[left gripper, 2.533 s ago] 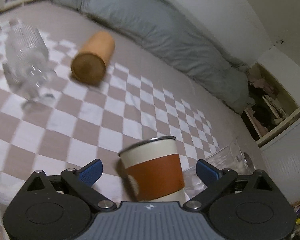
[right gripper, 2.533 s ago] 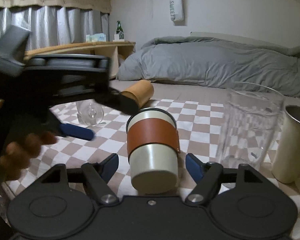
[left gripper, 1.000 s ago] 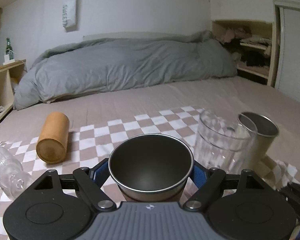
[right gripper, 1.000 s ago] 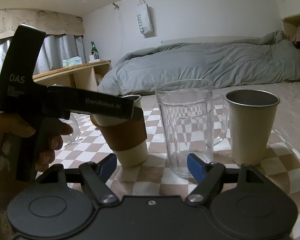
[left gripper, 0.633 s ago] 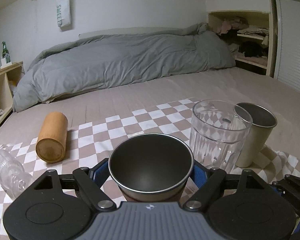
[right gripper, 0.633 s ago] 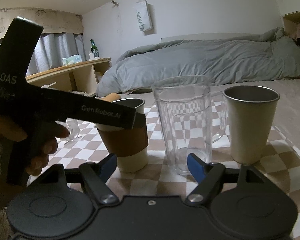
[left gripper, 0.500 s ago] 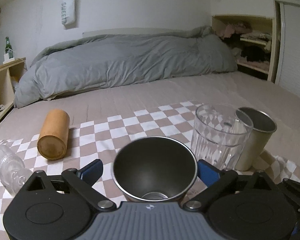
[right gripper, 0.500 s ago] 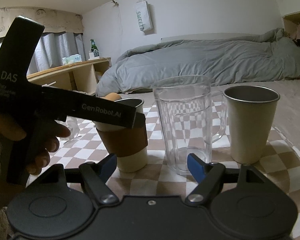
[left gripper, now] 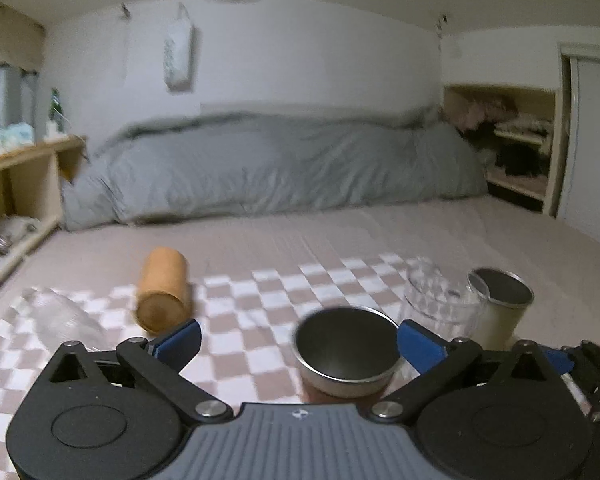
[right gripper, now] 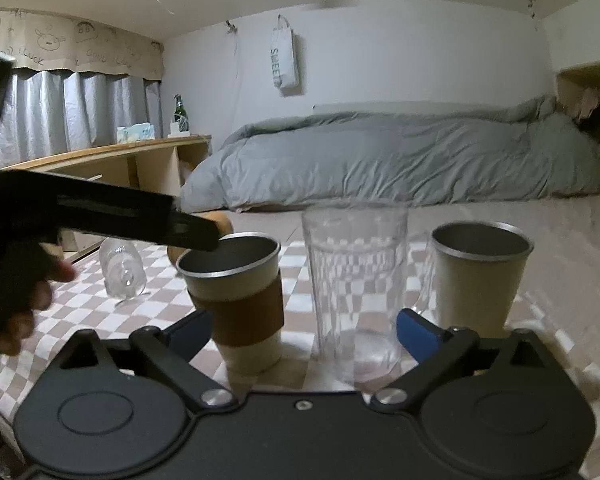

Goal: Flip cup upright
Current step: 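Open the right gripper and withdraw it from the upright cup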

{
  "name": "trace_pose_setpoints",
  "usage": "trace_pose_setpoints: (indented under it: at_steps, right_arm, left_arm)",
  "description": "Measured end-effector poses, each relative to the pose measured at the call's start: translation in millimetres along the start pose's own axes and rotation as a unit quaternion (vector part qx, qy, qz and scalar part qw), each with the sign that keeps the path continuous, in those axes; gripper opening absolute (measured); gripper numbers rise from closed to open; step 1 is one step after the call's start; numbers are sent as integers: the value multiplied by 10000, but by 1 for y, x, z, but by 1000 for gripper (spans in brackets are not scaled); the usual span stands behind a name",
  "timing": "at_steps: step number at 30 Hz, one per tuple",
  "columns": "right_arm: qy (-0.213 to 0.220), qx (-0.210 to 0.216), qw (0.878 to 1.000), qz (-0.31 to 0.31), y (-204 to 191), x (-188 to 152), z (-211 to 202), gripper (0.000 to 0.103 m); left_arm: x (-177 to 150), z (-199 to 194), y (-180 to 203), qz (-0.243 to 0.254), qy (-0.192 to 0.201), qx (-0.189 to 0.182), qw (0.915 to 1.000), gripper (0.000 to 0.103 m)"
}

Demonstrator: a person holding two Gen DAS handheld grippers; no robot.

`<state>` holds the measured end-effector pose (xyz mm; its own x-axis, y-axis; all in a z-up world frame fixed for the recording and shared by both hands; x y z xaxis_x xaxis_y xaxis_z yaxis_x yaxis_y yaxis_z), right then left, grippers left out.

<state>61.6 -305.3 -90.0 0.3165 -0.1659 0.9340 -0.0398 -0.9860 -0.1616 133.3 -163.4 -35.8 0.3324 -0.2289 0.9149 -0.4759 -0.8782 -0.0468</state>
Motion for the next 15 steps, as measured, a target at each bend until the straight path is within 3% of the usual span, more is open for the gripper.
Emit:
trace_pose_setpoints:
  at_steps: [6,15]
  right_arm:
    - [315,-235,9992,-100,-2,33,-15,103]
    - [621,-595,9961,-185,-15,84,-43,103]
  left_arm:
    - [19,-40,-28,-11,336,554,9979,103]
    - [26,-88,-57,-7,657,1000,9928,103]
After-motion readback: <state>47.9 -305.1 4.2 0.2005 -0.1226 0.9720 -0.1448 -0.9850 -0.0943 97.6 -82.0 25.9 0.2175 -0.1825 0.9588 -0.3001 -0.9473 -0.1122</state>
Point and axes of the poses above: each gripper's, at about its wrist camera, not at the fingertips, and z roughly the way its jaws point, y to its right, x to its top, the point moved 10 cm from there along z, roughly the way its jaws point, and after that the axes turned 2 degrees about z, right-handed, at the moved point
